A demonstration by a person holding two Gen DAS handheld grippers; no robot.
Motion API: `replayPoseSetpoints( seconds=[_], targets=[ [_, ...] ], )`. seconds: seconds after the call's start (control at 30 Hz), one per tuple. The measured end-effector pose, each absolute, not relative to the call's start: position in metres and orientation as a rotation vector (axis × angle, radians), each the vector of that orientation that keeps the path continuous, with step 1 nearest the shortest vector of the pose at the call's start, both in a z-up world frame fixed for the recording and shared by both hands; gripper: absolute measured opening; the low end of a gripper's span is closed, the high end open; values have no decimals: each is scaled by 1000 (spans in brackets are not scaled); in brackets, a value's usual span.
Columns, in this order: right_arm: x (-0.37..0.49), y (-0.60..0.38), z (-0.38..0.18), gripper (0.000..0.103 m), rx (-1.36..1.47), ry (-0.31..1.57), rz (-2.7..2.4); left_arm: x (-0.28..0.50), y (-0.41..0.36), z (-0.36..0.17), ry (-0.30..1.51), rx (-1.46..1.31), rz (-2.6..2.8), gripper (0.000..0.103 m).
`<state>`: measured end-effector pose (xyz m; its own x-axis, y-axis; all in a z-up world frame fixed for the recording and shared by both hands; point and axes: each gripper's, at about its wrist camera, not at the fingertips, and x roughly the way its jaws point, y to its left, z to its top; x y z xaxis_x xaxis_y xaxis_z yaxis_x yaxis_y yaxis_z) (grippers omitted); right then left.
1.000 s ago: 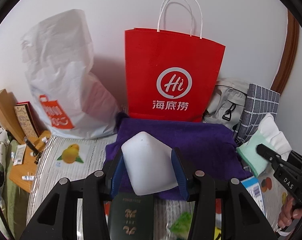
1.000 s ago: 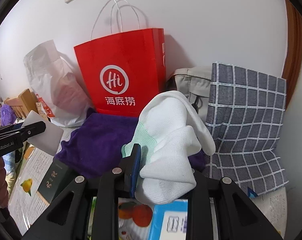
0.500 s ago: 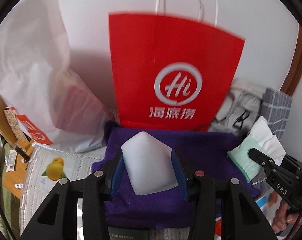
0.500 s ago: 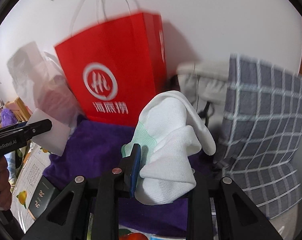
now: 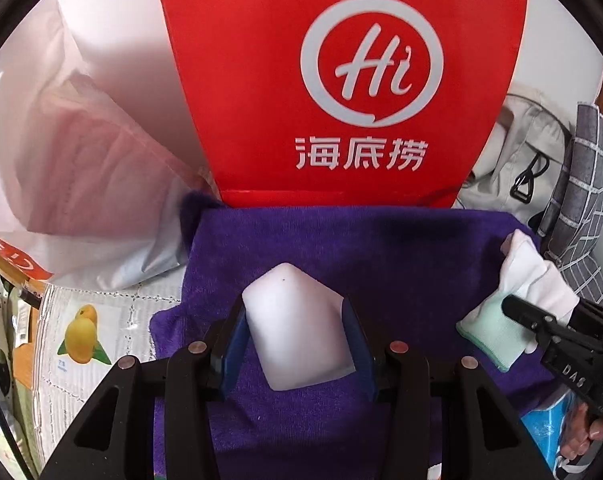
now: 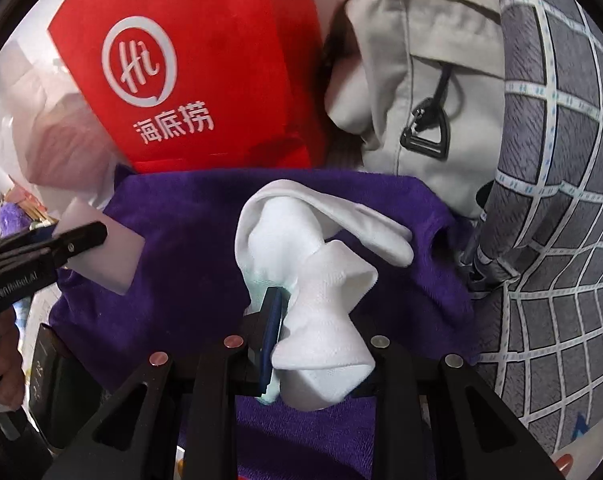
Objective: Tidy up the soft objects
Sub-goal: 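Lower the foam block and socks onto the purple towel and open both grippers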
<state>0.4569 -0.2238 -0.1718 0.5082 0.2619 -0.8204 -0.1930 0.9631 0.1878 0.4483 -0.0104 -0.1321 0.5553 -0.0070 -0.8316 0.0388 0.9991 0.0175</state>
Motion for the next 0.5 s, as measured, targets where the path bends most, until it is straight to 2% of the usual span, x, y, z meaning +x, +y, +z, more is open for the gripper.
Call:
replayPoseSetpoints(
  seconds=[0.4, 0.5],
  targets=[
    [464, -208, -183, 26, 41, 1034, 245, 456, -5, -152, 1022, 20, -37, 46],
    [463, -206, -183, 31, 34, 1035, 242, 459, -4, -154, 1027, 10, -45, 46]
  ],
)
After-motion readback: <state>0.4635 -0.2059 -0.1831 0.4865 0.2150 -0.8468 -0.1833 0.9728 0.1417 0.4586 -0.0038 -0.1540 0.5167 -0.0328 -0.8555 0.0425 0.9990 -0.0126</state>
